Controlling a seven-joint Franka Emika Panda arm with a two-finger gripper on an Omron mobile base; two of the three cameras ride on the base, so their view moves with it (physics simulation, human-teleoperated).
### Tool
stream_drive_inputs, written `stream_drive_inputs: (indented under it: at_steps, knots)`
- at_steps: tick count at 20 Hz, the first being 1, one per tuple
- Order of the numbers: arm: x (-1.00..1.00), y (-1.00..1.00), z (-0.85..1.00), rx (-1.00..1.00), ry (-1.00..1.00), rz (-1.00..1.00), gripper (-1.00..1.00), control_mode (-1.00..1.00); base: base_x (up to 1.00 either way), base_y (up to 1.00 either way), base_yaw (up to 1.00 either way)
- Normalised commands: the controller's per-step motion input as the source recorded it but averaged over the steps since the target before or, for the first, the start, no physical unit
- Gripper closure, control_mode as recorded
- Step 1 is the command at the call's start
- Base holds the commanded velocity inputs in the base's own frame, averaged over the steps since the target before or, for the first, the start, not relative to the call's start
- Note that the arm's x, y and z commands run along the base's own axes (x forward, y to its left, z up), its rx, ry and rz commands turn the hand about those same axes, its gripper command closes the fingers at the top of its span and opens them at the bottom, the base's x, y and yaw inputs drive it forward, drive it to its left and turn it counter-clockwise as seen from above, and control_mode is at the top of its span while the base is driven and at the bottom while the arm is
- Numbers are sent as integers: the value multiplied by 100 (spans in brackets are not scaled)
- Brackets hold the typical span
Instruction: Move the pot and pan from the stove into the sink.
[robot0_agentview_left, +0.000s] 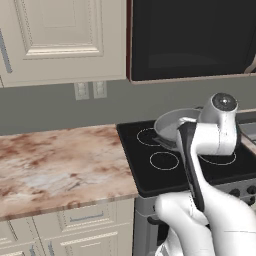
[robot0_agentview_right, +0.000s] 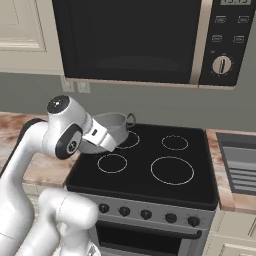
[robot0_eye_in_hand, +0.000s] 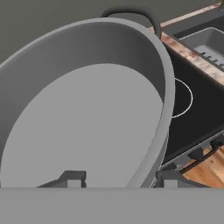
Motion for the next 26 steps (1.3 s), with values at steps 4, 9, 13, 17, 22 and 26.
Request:
stream_drive_inputs:
  at_steps: [4,9,13,17,22,26]
  knots:
    - [-63,-20,6,9,-31,6,100,-100,0,0,0]
    - [-10,-1,3,1,-10,0,100,-100,0,0,0]
    - [0,0,0,0,0,0,100,100,0,-1,0]
    - [0,0,0,0,0,0,100,100,0,-46,0]
    - [0,0,0,0,0,0,100,100,0,-85,-1]
    - [0,0,0,0,0,0,100,100,0,-91,-1]
